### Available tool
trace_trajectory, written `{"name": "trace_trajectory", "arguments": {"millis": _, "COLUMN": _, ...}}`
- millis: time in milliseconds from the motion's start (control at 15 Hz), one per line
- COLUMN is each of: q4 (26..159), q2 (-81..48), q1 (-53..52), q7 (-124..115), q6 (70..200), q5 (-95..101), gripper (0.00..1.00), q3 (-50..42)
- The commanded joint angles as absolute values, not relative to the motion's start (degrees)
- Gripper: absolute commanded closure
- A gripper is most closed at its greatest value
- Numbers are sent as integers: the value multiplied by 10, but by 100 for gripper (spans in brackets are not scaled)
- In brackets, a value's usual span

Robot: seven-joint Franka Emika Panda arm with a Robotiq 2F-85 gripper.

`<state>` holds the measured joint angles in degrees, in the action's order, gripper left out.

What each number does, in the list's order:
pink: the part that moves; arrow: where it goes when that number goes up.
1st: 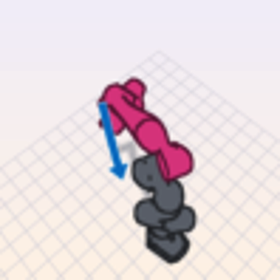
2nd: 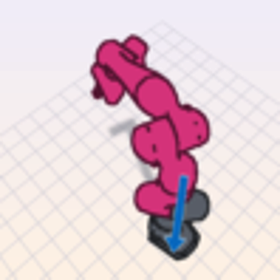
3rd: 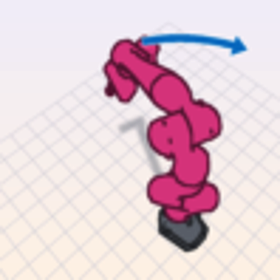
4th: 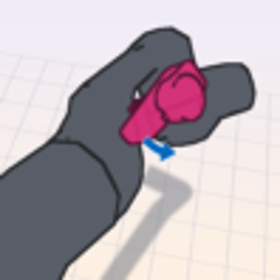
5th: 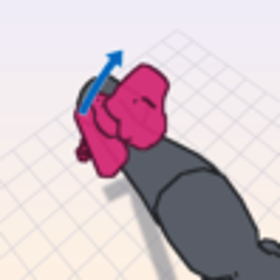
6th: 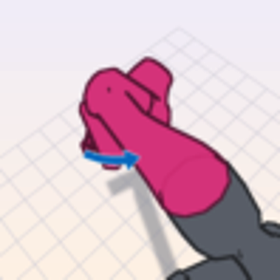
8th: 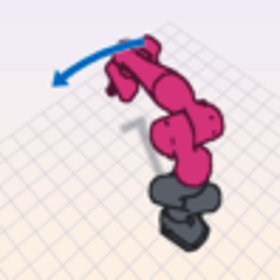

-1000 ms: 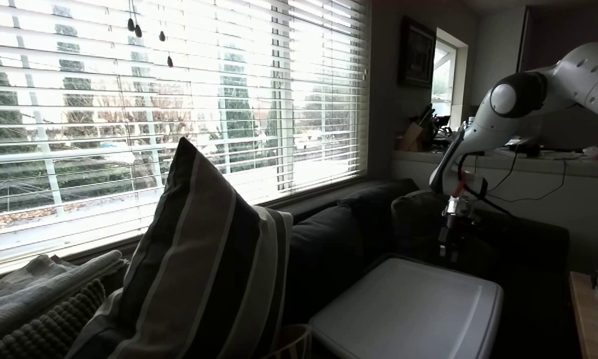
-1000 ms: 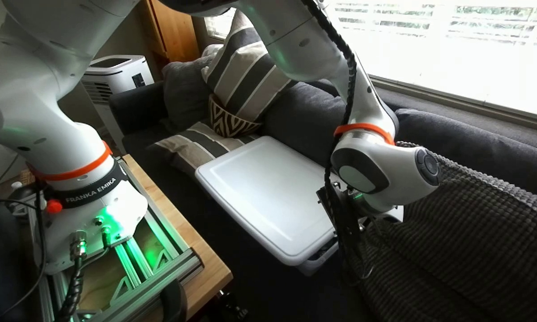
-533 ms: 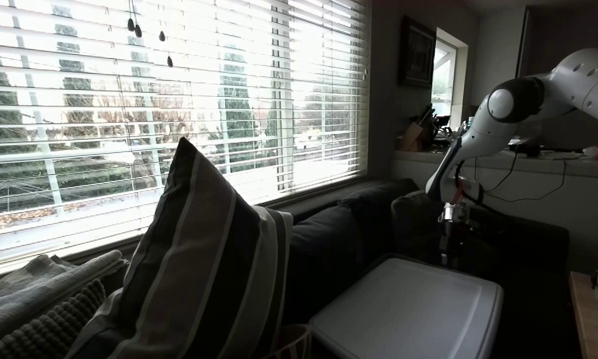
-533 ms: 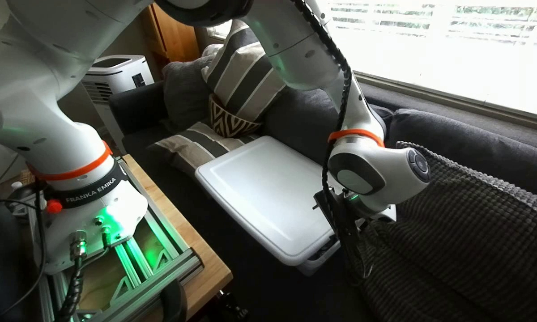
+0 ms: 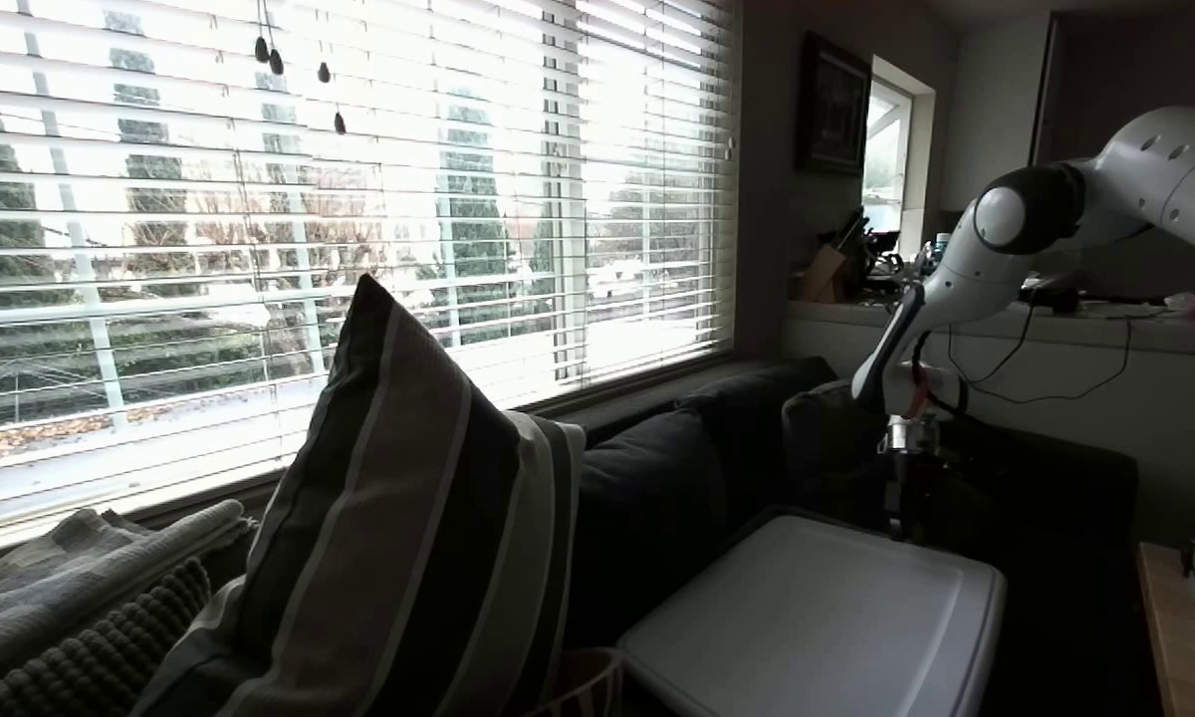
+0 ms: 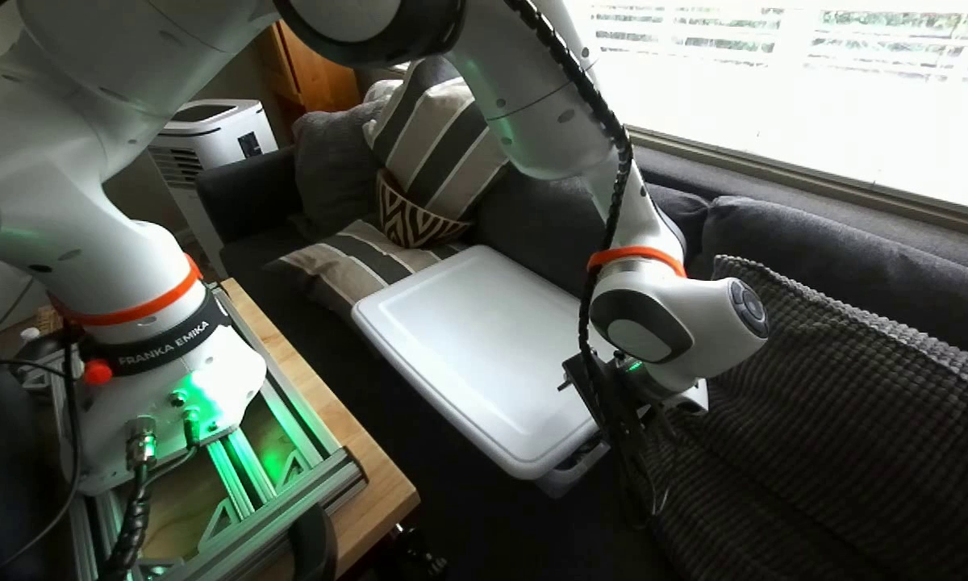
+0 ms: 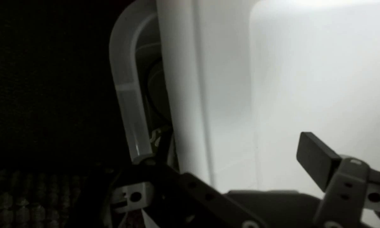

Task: Close the bowl with the lid

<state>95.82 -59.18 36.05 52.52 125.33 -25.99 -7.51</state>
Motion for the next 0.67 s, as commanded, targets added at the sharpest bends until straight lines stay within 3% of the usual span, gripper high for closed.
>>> {"name": "trace_trajectory", "arguments": {"millis": 0, "q4": 946, "q2": -607, "q1": 371, "q7": 492, "q6": 1277, "q5": -229, "gripper": 0, "q3": -66}}
{"name": "trace_trajectory", "arguments": {"millis": 600, "q4": 918, "q2": -631, "q1": 370, "q7": 451, "q6": 1276, "q5": -204, "gripper": 0, "q3": -48}}
